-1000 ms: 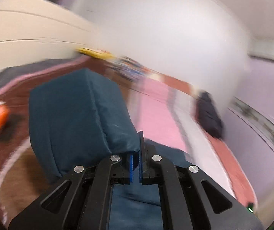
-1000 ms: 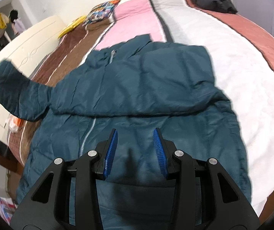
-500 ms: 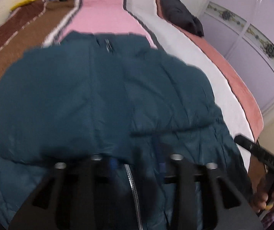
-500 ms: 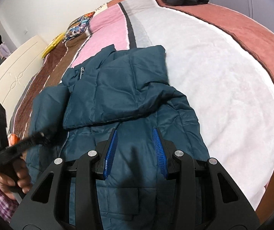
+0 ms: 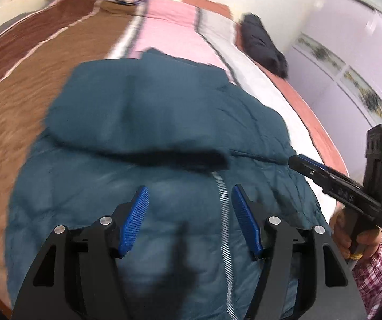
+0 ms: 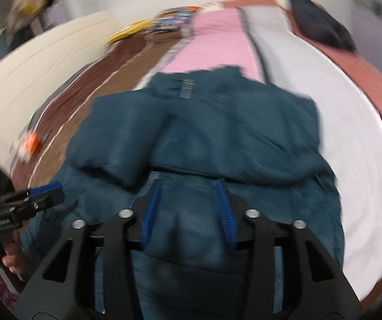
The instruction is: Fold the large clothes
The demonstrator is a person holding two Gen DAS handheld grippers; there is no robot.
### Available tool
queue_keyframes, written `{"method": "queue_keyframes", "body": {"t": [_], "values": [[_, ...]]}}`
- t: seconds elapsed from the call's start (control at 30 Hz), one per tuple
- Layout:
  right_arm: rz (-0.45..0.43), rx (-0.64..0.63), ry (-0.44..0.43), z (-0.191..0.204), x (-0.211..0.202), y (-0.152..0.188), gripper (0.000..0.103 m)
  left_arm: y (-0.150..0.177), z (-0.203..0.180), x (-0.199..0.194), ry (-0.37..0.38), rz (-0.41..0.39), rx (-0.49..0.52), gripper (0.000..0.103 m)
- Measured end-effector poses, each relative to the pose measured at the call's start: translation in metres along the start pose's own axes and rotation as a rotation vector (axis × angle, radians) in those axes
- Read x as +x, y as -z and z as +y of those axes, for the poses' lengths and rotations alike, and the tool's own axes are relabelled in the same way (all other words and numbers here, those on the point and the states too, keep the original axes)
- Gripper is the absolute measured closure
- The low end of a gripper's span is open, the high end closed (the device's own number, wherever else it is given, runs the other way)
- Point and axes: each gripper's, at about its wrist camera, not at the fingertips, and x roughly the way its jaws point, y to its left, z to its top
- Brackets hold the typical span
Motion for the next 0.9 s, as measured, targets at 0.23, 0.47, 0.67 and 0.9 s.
{"method": "queue_keyframes", "body": {"t": [0.23, 0.47, 0.67, 0.9], "values": [[-0.047, -0.494, 0.093, 0.128, 0.041, 0.01, 0.039, 0.019, 0.043, -0.034, -0.021, -0.064, -0.132, 0.04], [-0.1, -0.782, 0.287, 0.183, 0.101, 0.024, 0.039, 0.029, 0.066, -0.052, -0.003, -0.099, -0.18, 0.04], [-0.07, -0.646, 0.27, 0.165, 0.106, 0.006, 0.098, 0.03, 0.074, -0.055, 0.008, -0.109, -0.2, 0.04], [-0.145, -0.266, 0.201, 0.097, 0.047, -0.022, 0.099, 0.027, 0.068, -0.05, 0.018, -0.096, -0.201, 0.04]]}}
